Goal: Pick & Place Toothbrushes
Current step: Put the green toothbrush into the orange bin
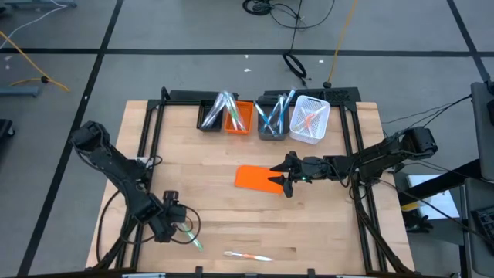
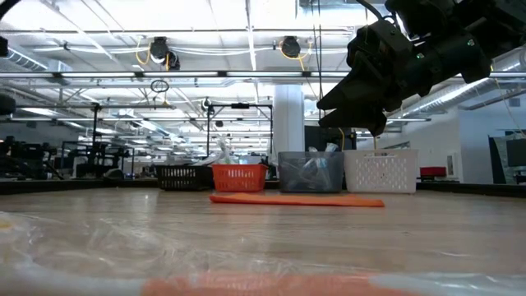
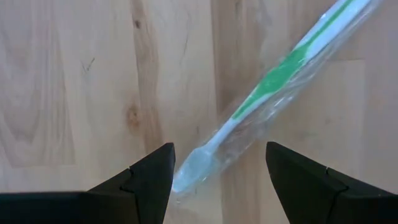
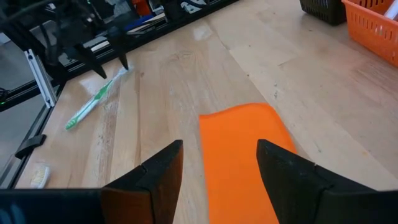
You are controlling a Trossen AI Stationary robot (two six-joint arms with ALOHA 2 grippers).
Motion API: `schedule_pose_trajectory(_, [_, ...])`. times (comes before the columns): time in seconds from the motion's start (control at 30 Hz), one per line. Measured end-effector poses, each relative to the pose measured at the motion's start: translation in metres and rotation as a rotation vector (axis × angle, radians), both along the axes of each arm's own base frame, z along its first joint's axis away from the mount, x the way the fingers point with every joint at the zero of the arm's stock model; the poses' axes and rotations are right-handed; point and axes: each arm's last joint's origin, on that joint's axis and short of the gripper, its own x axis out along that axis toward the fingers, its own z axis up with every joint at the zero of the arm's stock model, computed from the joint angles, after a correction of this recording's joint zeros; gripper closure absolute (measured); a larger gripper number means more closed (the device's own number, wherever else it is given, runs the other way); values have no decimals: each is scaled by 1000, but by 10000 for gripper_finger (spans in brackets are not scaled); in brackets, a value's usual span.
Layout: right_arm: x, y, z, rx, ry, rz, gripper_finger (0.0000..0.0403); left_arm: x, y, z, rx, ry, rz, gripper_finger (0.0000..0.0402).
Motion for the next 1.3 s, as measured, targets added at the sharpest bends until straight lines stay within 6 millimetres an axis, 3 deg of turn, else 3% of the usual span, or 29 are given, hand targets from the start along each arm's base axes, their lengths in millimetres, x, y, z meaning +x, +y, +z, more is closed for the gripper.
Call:
schedule_pose_trajectory(0.43, [0, 0, 0, 0, 0, 0, 206, -4, 5, -16, -27, -23, 22, 164])
schedule_pose_trajectory(0.57, [0, 0, 0, 0, 0, 0, 206, -5, 6, -18, -21, -18, 23, 219])
schedule_pose_trajectory(0.83, [0, 0, 0, 0, 0, 0, 206, -5, 5, -18, -29, -14, 26, 384])
schedule_pose_trajectory(1.0, [0, 0, 0, 0, 0, 0, 206, -1, 1, -16, -75, -54, 48, 395])
schedule_pose_trajectory(1.3, [0, 0, 0, 1, -3, 1, 206, 19, -9, -5, -101, -410, 134, 396])
